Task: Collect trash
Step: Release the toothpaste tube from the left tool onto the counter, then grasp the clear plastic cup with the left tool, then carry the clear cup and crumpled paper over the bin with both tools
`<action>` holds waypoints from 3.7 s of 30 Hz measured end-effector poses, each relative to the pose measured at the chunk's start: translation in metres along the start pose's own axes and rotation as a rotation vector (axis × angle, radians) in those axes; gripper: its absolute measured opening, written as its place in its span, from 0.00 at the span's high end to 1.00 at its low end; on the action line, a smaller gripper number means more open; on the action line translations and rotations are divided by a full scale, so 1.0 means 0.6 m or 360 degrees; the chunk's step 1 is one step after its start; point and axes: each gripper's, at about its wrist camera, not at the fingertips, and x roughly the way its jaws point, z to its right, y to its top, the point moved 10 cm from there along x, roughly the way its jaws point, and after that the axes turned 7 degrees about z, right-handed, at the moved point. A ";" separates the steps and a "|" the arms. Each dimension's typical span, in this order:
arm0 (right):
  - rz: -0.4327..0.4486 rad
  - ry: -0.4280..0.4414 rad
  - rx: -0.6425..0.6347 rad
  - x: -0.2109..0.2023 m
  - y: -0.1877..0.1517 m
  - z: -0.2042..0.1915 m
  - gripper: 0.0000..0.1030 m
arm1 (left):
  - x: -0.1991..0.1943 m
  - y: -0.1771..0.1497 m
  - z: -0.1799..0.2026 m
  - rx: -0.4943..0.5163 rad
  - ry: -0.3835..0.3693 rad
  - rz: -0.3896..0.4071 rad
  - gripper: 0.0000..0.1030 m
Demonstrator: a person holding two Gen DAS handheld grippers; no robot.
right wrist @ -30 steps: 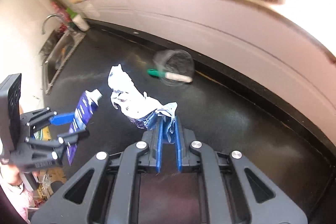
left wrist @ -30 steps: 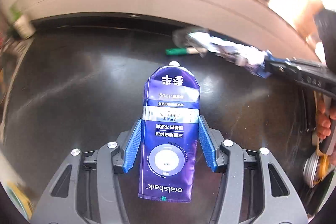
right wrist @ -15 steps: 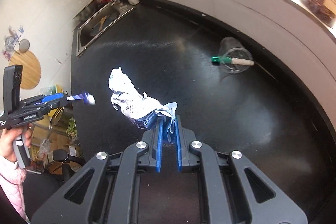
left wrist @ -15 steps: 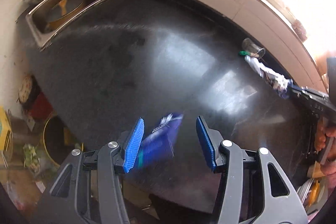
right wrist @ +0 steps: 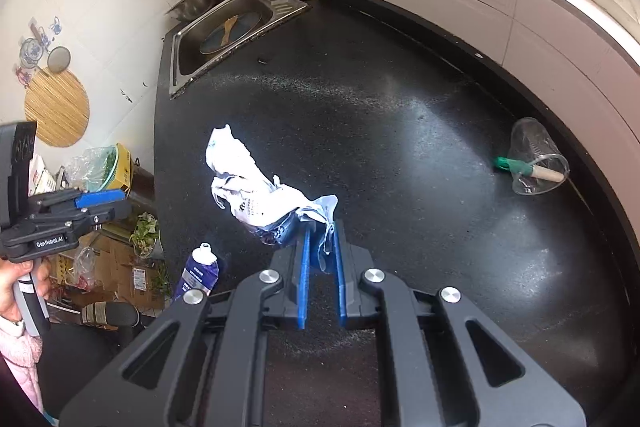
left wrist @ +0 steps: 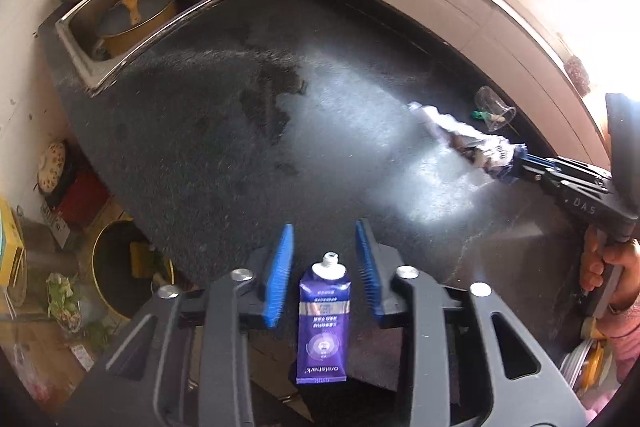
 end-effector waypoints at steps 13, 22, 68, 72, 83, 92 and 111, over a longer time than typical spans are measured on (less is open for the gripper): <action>0.0004 -0.0155 0.0270 -0.003 0.026 0.032 0.89 | 0.041 0.003 0.016 0.0185 -0.0113 -0.0160 0.81; 0.0020 -0.0200 0.0400 -0.043 -0.025 0.099 0.89 | 0.074 -0.037 0.048 0.0193 -0.0098 -0.0214 0.88; 0.0240 -0.0634 0.1050 -0.274 -0.203 0.423 0.89 | 0.331 0.130 0.495 0.0716 -0.0323 -0.0172 0.49; 0.0222 -0.0640 0.1090 -0.273 -0.215 0.446 0.89 | 0.371 0.145 0.521 0.0712 -0.0321 -0.0187 0.49; 0.0203 -0.0588 0.1087 -0.239 -0.199 0.450 0.89 | 0.376 0.165 0.518 0.0734 -0.0356 -0.0167 0.97; 0.0272 -0.0516 0.0933 -0.236 -0.151 0.371 0.89 | 0.242 0.175 0.457 0.0679 -0.0313 0.0015 0.97; 0.0001 0.0022 0.0169 0.015 0.003 -0.049 0.89 | -0.025 -0.023 -0.097 -0.0110 0.0326 0.0117 0.97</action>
